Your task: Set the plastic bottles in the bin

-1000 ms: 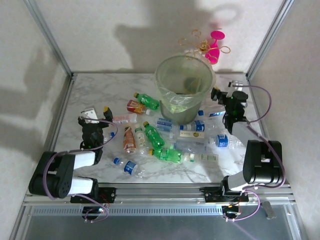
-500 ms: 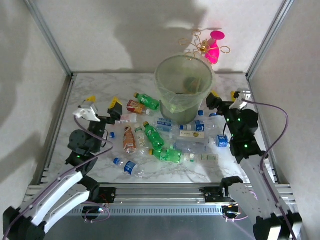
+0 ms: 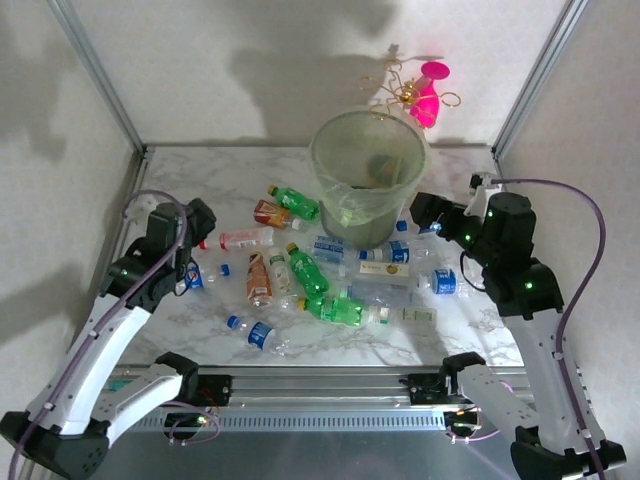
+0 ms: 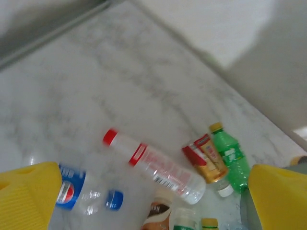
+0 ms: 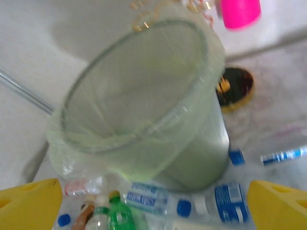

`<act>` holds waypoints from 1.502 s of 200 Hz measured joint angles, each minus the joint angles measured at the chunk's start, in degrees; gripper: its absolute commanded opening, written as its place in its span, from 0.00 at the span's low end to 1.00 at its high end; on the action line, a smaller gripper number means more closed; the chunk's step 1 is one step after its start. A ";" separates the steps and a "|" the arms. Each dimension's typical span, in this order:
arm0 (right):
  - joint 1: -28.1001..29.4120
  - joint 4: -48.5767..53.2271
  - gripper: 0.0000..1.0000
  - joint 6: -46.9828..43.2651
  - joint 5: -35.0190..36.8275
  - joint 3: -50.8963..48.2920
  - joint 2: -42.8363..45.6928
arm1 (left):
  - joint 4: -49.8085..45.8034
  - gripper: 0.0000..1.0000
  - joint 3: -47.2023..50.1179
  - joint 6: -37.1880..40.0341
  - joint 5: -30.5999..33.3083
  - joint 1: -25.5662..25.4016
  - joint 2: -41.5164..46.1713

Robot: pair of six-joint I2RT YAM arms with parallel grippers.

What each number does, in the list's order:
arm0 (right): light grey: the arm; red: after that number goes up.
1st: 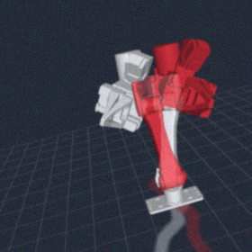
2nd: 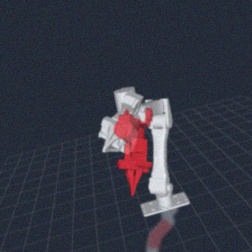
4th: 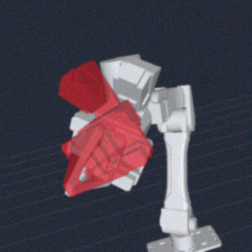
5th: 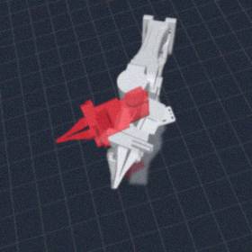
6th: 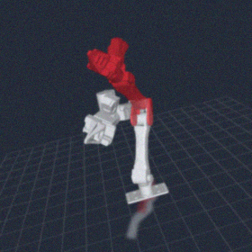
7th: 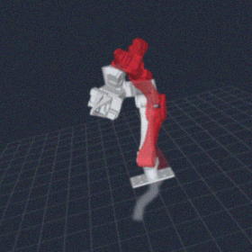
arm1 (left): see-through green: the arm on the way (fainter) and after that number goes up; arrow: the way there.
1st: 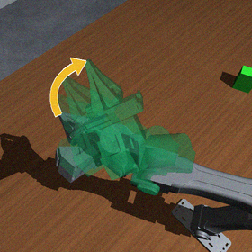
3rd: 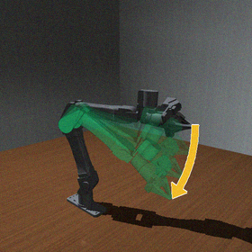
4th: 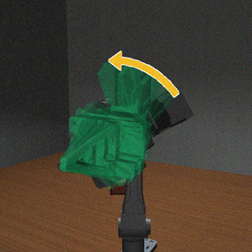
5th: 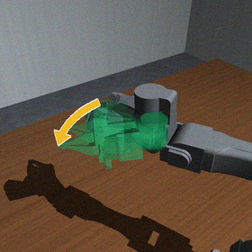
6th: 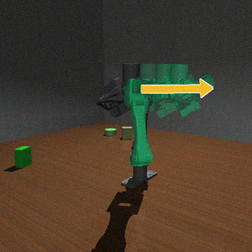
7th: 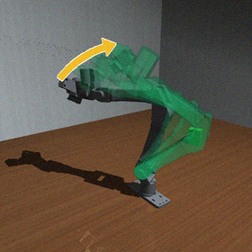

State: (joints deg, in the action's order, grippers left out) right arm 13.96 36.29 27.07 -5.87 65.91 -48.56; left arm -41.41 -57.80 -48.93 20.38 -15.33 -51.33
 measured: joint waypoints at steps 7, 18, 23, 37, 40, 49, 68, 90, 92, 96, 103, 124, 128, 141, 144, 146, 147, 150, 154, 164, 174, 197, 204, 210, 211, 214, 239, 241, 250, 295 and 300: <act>0.00 1.09 0.99 0.96 -0.35 -0.83 -0.09 | -1.18 1.00 1.01 -2.95 -2.14 2.21 -0.13; 0.02 2.73 0.99 2.43 -1.09 -2.21 -0.31 | -2.80 1.00 2.19 -7.72 -4.94 4.35 -1.07; 0.02 3.63 0.99 2.95 -1.25 -2.62 -0.57 | -3.65 1.00 2.54 -9.60 -6.08 4.83 -1.73; 0.02 6.03 0.99 4.59 0.00 -2.82 -2.03 | -5.27 1.00 3.23 -14.93 -8.66 6.23 -4.74; 0.02 6.38 0.99 4.87 0.57 -2.82 -2.29 | -5.40 1.00 3.45 -15.87 -9.29 6.60 -5.35; 0.02 7.50 0.99 5.49 2.64 -2.75 -2.97 | -5.57 1.00 4.52 -18.80 -10.88 8.11 -7.43; 0.02 9.25 0.97 4.98 5.09 -1.55 -3.23 | -5.68 1.00 7.72 -24.44 -13.31 10.67 -10.51; 0.02 10.08 0.95 4.44 6.36 3.58 -3.37 | -5.44 1.00 10.58 -30.86 -14.40 11.34 -12.66; 0.02 10.08 0.95 4.42 6.34 4.22 -3.48 | -5.29 1.00 10.86 -31.39 -14.47 11.34 -12.81; 0.02 10.03 0.95 4.39 6.34 5.22 -3.56 | -5.01 1.00 11.37 -32.33 -14.58 11.37 -13.11; 0.02 9.92 0.94 4.26 6.21 6.99 -3.96 | -4.76 1.00 11.85 -33.51 -14.67 11.43 -13.77; 0.02 9.46 0.94 4.26 5.20 9.64 -5.18 | -3.45 1.00 11.52 -35.23 -14.43 12.72 -17.55; 0.02 9.44 0.94 4.24 5.11 9.66 -5.31 | -3.30 1.00 11.32 -35.36 -14.43 13.03 -18.29; 0.02 9.84 0.94 4.26 4.79 9.66 -5.92 | -2.29 1.00 10.47 -35.34 -14.23 14.38 -21.11; 0.02 9.94 0.94 4.26 4.76 9.66 -6.10 | -1.95 1.00 10.32 -35.32 -14.21 14.64 -21.77; 0.02 10.01 0.94 4.26 4.79 9.66 -6.19 | -1.73 1.00 10.21 -35.32 -14.21 14.91 -22.21; 0.02 10.03 0.94 4.26 4.79 9.66 -6.27 | -1.60 1.00 10.12 -35.32 -14.23 15.04 -22.45; 0.02 10.08 0.94 4.26 4.76 9.66 -6.43 | -1.20 0.99 9.97 -35.30 -14.21 15.32 -23.04; 0.02 10.12 0.94 4.26 4.76 9.66 -6.54 | -0.72 0.99 9.79 -35.30 -14.25 15.74 -23.85; 0.02 10.27 0.94 4.26 4.76 9.66 -6.75 | 0.48 0.99 9.40 -35.10 -14.25 16.50 -25.79; 0.02 10.73 0.93 4.26 4.76 9.92 -7.02 | 1.55 0.99 8.79 -34.71 -14.34 17.25 -28.13; 0.02 11.43 0.92 4.24 4.96 11.72 -8.15 | 3.30 0.94 6.60 -33.53 -15.08 18.14 -34.18; 0.02 11.50 0.91 4.24 5.25 12.35 -8.48 | 3.63 0.92 5.79 -33.18 -15.32 18.23 -36.04; 0.02 11.56 0.90 4.24 5.64 12.90 -8.72 | 4.02 0.90 5.20 -32.76 -15.65 18.34 -37.51; 0.02 11.56 0.90 4.24 5.75 12.96 -8.76 | 4.09 0.90 5.16 -32.76 -15.69 18.36 -37.68; 0.02 11.58 0.90 4.26 5.92 13.18 -8.90 | 4.22 0.88 4.92 -32.54 -15.91 18.40 -38.27; 0.02 12.70 0.84 4.26 8.04 15.98 -10.14 | 5.01 0.80 4.66 -31.78 -16.85 18.43 -40.89; 0.02 12.87 0.84 4.35 8.26 16.28 -10.25 | 5.03 0.79 4.66 -31.58 -16.85 18.43 -40.89; 0.02 13.25 0.82 4.26 9.22 17.59 -10.93 | 5.20 0.75 4.66 -31.50 -16.85 18.45 -40.89; 0.02 16.98 0.81 5.33 14.36 26.29 -16.15 | 5.44 0.51 4.66 -29.53 -16.81 18.43 -40.87; 0.02 17.29 0.81 5.40 14.73 27.12 -16.83 | 5.51 0.50 4.66 -29.40 -16.83 18.45 -40.74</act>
State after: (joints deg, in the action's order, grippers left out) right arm 13.98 53.58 32.47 8.86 93.03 -65.39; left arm -35.90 -53.15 -78.32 3.55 3.11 -92.07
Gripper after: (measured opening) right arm 0.807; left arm 0.530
